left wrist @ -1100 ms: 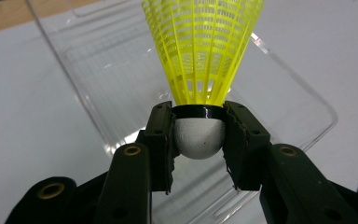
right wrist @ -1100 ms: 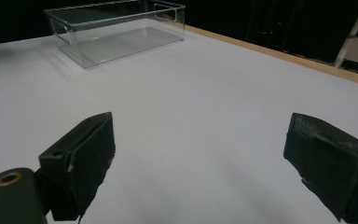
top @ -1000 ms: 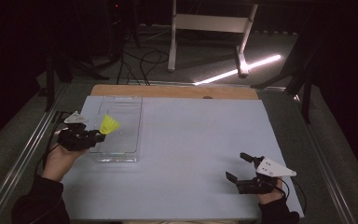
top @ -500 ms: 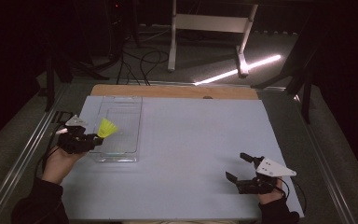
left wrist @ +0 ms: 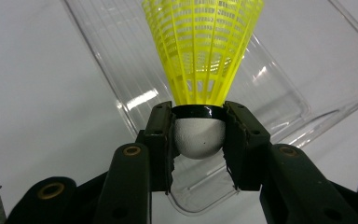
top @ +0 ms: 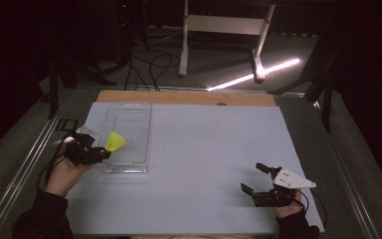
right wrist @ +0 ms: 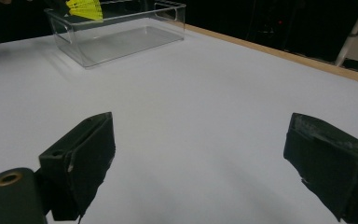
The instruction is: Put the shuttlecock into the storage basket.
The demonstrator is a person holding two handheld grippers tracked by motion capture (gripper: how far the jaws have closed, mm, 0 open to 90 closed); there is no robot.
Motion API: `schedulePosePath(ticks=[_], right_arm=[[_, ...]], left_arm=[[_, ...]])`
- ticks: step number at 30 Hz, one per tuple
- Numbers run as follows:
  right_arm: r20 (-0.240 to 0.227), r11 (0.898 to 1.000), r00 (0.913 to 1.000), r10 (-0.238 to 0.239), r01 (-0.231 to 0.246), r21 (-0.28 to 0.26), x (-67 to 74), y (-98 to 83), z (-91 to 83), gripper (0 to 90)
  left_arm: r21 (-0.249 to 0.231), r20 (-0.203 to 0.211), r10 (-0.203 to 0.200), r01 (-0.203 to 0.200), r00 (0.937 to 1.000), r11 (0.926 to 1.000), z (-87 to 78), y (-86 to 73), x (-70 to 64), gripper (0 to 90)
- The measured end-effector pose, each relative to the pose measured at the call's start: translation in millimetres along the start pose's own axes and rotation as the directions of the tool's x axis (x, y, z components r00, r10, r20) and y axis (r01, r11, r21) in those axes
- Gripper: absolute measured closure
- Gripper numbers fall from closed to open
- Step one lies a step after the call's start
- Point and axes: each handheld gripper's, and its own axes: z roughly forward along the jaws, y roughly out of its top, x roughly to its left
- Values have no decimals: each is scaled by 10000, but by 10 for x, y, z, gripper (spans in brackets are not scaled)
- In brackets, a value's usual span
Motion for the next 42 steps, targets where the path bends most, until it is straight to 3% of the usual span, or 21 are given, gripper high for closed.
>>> schedulePosePath(ticks=[10, 17, 21, 29, 38, 41, 42], right_arm=[[-10, 10000, 10000, 3, -3, -42, 1, 3, -3, 88], [15, 10000, 10000, 11, -11, -43, -1, 4, -7, 89], [15, 10000, 10000, 36, -36, -26, -2, 5, -8, 88], [27, 10000, 10000, 31, -31, -40, -5, 5, -9, 89], [38, 10000, 10000, 9, -9, -57, -6, 8, -13, 89], [39, 10000, 10000, 8, -7, -59, -6, 7, -12, 88], [38, 10000, 10000, 22, -21, -59, -5, 7, -11, 88]], left_arm=[[1127, -132, 532, -514, 9985, 9923, 53, 87, -37, 653], [1543, -319, 552, -496, 9980, 9868, 58, 163, -40, 652], [1748, -198, 396, -356, 9990, 9840, 65, 203, -32, 642], [1304, 4, 449, -446, 9990, 9905, -30, 313, -73, 337], [1083, -78, 702, -689, 9975, 9917, -82, 379, -147, 136], [1011, 96, 705, -711, 9975, 9923, -88, 382, -152, 122], [1010, 396, 750, -786, 9964, 9918, -91, 383, -154, 78]])
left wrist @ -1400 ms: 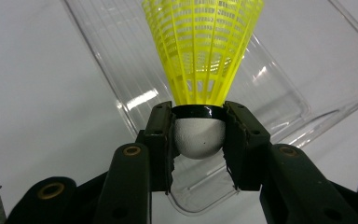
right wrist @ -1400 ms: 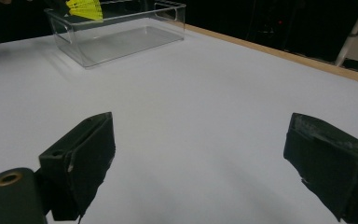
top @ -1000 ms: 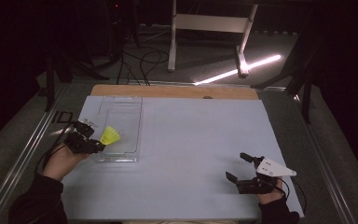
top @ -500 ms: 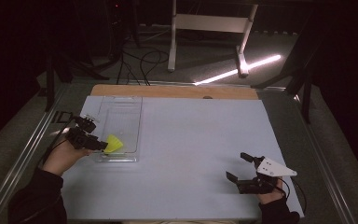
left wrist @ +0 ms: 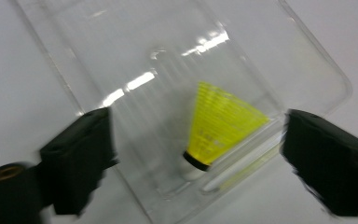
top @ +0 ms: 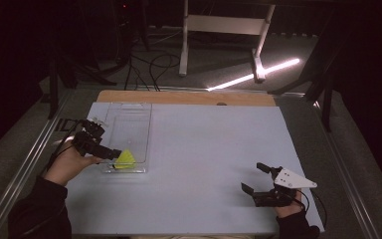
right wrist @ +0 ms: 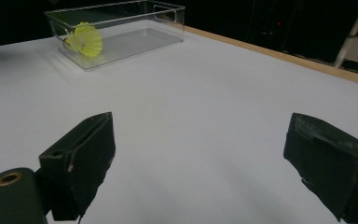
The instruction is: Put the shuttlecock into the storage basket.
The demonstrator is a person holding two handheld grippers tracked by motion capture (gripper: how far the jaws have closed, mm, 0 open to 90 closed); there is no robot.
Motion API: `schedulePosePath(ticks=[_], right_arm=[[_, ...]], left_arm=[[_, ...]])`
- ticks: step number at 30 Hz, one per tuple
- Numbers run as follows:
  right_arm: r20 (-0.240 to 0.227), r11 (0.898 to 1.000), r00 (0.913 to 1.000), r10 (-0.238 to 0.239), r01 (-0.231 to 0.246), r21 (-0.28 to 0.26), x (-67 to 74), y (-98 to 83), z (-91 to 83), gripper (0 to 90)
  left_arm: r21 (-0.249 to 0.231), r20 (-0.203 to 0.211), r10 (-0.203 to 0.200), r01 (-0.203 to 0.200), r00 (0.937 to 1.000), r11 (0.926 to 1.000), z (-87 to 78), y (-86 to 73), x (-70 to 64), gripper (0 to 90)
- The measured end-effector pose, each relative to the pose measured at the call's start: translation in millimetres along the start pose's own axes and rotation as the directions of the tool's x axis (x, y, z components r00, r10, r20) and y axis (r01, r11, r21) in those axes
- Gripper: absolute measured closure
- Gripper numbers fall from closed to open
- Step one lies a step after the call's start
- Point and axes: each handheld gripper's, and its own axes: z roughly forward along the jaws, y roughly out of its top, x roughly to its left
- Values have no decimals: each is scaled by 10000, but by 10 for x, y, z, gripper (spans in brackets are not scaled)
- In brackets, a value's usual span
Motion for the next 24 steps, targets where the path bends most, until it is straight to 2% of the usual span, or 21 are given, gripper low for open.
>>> schedulePosePath(ticks=[1, 2, 6, 15, 24], right_arm=[[-2, 10000, 10000, -9, 9, -3, -1, 0, 0, 89], [-8, 10000, 10000, -12, 12, -1, -1, 0, 1, 89], [-10, 10000, 10000, 21, -21, 11, -1, -2, 3, 89], [3, 10000, 10000, 4, -4, 14, -2, -1, 1, 89], [15, 10000, 10000, -25, 25, 17, -4, -1, -4, 89]], left_arm=[[-113, 245, 0, 2, 9997, 9999, -13, 2, 1, 8], [-176, 219, 25, -21, 9998, 9998, -20, 4, -5, 2], [-278, 139, 245, -241, 9996, 9993, -42, 22, -29, 1], [-591, 112, 416, -408, 9991, 9974, -76, 86, -61, 0], [-851, 435, 842, -803, 9955, 9931, -67, 188, -130, 0]])
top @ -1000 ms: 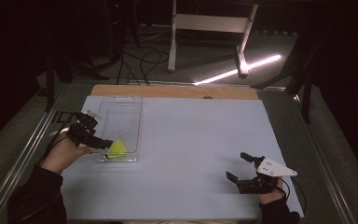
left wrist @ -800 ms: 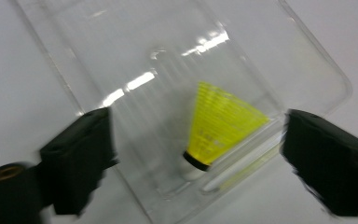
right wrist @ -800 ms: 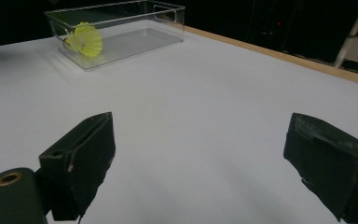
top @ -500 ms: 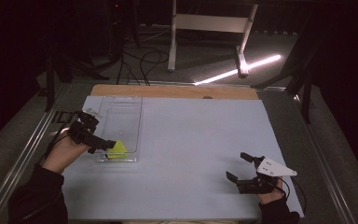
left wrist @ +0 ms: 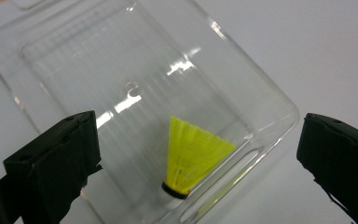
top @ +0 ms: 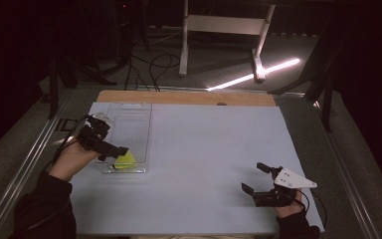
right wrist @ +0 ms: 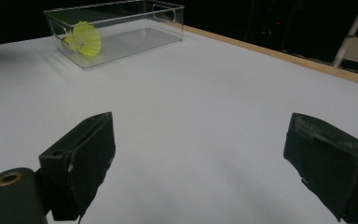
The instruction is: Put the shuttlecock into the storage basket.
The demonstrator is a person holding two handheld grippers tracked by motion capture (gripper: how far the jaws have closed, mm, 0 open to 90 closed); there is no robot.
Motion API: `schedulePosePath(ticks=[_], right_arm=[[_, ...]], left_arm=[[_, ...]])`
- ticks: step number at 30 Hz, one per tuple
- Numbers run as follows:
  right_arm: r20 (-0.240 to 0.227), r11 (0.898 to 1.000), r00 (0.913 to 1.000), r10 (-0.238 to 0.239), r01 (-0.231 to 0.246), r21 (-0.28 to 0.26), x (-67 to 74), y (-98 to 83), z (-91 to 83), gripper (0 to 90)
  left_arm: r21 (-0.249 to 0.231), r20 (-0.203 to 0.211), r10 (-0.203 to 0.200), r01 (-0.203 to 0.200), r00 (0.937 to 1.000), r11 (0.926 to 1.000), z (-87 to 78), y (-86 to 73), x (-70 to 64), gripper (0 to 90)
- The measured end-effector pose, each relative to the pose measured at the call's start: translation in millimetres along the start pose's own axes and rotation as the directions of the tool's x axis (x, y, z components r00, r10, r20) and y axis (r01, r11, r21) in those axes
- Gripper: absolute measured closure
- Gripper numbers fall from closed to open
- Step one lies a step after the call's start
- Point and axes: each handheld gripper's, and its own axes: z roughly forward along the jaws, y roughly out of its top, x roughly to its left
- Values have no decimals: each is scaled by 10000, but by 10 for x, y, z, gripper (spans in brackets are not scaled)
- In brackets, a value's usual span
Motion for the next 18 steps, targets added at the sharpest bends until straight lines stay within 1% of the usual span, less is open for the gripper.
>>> schedulePosePath(ticks=[4, 8, 9, 10, 11, 13, 15, 18], right_arm=[[18, 10000, 10000, -17, 17, -17, -1, 1, -2, 88], [17, 10000, 10000, -41, 41, -10, 0, 2, -2, 89], [16, 10000, 10000, -19, 19, -2, 1, 1, -1, 89], [8, 10000, 10000, -14, 14, -5, 3, 0, 0, 89], [17, 10000, 10000, -29, 29, -4, 5, 2, -1, 89], [7, 10000, 10000, -40, 40, -19, 9, 7, -3, 89], [13, 10000, 10000, -50, 50, -18, 12, 8, -4, 89], [15, 10000, 10000, -52, 52, 0, 9, 6, -5, 89]], left_arm=[[-121, 118, 187, -185, 9998, 9998, 4, 73, -42, 0], [-258, 386, 466, -457, 9982, 9986, 5, 156, -126, 0], [-270, 399, 572, -561, 9976, 9981, 6, 180, -149, 0], [-270, 399, 572, -561, 9976, 9981, 6, 180, -149, 0], [-394, 474, 696, -678, 9964, 9969, 9, 231, -189, 0], [-588, 573, 878, -845, 9945, 9947, 10, 281, -229, 0], [-654, 697, 974, -929, 9928, 9935, 18, 330, -273, 0], [-667, 829, 1219, -1165, 9891, 9909, 37, 391, -332, 0]])
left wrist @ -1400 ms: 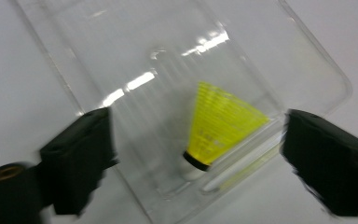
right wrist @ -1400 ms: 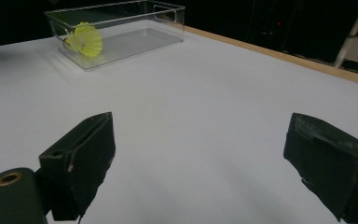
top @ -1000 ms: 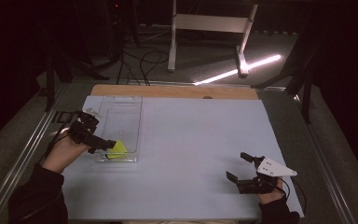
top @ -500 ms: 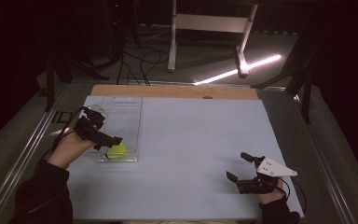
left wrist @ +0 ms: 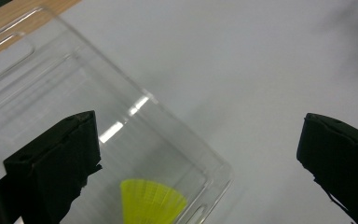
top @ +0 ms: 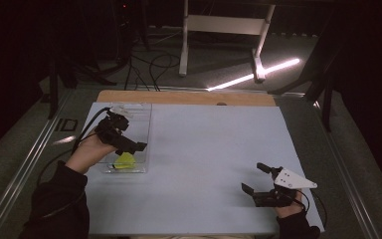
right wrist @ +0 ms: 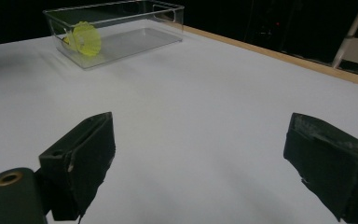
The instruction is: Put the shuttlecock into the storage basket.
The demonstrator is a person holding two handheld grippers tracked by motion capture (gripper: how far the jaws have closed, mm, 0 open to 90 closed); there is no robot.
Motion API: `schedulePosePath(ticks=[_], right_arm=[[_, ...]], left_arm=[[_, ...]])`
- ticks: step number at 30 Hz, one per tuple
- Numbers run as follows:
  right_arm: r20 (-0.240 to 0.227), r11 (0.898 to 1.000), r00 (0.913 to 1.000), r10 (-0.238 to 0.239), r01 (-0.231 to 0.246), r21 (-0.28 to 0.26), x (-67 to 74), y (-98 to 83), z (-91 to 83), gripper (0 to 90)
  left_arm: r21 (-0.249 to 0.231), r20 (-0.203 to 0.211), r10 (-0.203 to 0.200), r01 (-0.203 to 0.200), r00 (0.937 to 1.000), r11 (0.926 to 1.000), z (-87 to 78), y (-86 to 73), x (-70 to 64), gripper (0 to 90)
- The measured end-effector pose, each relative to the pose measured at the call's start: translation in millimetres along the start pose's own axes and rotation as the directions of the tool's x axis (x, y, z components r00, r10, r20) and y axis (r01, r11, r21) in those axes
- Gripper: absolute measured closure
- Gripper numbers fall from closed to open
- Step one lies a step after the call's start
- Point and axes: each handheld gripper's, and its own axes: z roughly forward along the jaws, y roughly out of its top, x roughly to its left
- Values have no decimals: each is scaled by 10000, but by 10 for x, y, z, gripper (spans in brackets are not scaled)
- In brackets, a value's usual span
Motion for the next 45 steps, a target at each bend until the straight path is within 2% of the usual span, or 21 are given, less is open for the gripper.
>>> schedulePosePath(ticks=[7, 8, 11, 18, 22, 26, 28, 30, 33, 34, 36, 38, 39, 40, 45], right_arm=[[13, 10000, 10000, 39, -39, -13, 0, -2, -7, 89], [2, 10000, 10000, 24, -24, -31, -1, -1, -7, 89], [-1, 10000, 10000, 58, -58, -14, 0, -2, -4, 89], [-8, 10000, 10000, 52, -52, -15, -1, -2, -5, 89], [0, 10000, 10000, 36, -36, -54, -4, -2, -8, 89], [-4, 10000, 10000, 45, -45, -51, -2, -1, -11, 89], [-3, 10000, 10000, 10, -10, -64, -3, 0, -12, 88], [-15, 10000, 10000, 31, -31, -49, -2, 1, -16, 89], [-3, 10000, 10000, 36, -36, -71, -3, 2, -17, 89], [-6, 10000, 10000, 30, -30, -68, -3, 2, -18, 89], [-10, 10000, 10000, 19, -19, -64, -2, 3, -18, 89], [3, 10000, 10000, 25, -25, -62, 0, 3, -17, 89], [-3, 10000, 10000, 24, -24, -57, 0, 3, -18, 89], [0, 10000, 10000, 16, -16, -61, 0, 3, -18, 89], [5, 10000, 10000, 17, -17, -62, 1, 4, -21, 89]], left_arm=[[-208, 207, 411, -407, 9989, 9990, 63, 121, -113, 0], [-244, 377, 483, -474, 9981, 9986, 78, 137, -138, 0], [-360, 544, 686, -667, 9962, 9971, 112, 172, -194, 0], [-394, 798, 1156, -1128, 9901, 9928, 216, 253, -344, 0], [-566, 1049, 1607, -1554, 9814, 9862, 286, 277, -446, 0], [-707, 1321, 1879, -1799, 9733, 9811, 353, 284, -529, 0], [-880, 1594, 2101, -1981, 9646, 9762, 388, 278, -562, 0], [-866, 1689, 2289, -2169, 9587, 9723, 441, 268, -603, 0], [-908, 1881, 2345, -2209, 9537, 9711, 511, 251, -646, 0], [-911, 1882, 2341, -2204, 9538, 9711, 539, 244, -667, 0], [-873, 1992, 2430, -2298, 9493, 9693, 584, 232, -703, 0], [-923, 1961, 2445, -2304, 9496, 9687, 605, 225, -724, 0], [-919, 2054, 2499, -2355, 9463, 9675, 639, 216, -763, 0], [-964, 2003, 2511, -2360, 9470, 9669, 657, 208, -786, 0], [-1044, 2138, 2627, -2454, 9409, 9638, 728, 155, -861, 0]])
